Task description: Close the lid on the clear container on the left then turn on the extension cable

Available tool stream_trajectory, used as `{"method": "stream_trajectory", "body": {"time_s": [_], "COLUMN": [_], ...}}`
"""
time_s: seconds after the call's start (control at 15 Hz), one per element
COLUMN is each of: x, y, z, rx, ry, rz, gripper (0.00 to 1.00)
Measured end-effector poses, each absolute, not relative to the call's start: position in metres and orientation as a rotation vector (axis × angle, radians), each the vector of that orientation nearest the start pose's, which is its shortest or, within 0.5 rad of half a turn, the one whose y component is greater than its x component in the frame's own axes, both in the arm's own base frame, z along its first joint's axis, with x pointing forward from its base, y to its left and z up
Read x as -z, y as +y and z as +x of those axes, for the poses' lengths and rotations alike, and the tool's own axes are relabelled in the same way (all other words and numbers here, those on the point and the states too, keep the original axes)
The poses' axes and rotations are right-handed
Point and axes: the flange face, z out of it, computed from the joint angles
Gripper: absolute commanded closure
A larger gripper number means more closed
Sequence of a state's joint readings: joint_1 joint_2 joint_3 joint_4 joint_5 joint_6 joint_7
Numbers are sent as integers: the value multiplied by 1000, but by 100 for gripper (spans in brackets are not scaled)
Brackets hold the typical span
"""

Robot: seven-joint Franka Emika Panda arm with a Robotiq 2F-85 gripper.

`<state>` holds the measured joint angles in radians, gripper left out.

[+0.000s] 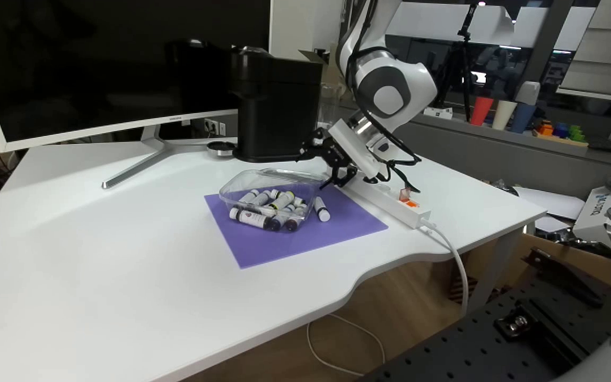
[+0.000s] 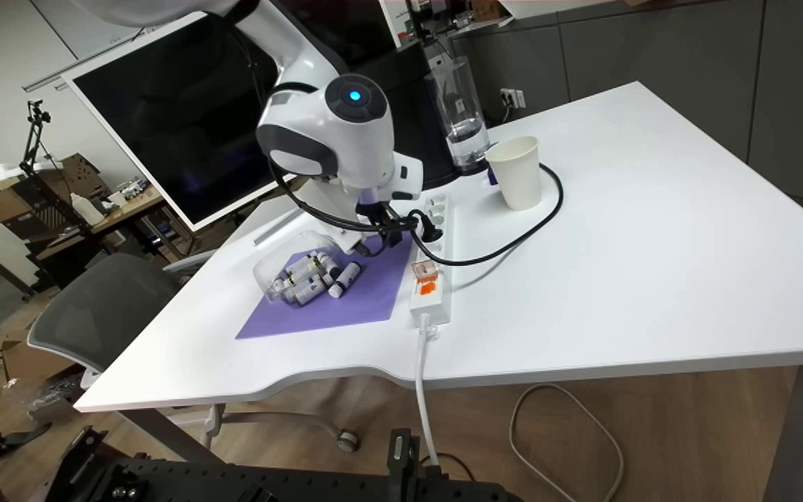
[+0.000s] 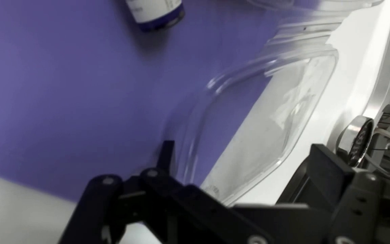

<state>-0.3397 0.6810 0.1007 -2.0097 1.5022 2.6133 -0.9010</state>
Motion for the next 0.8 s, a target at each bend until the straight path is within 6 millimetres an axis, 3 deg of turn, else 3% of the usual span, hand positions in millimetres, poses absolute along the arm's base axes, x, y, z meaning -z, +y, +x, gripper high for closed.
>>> {"method": "stream_trajectory", "body": {"time_s": [0.4, 0.8], "x": [-102, -121], "y": [-151, -145], "z": [548, 550], "rx": [466, 568], "ry": [776, 616], "rz": [-2224, -2192], "gripper": [0, 0]}}
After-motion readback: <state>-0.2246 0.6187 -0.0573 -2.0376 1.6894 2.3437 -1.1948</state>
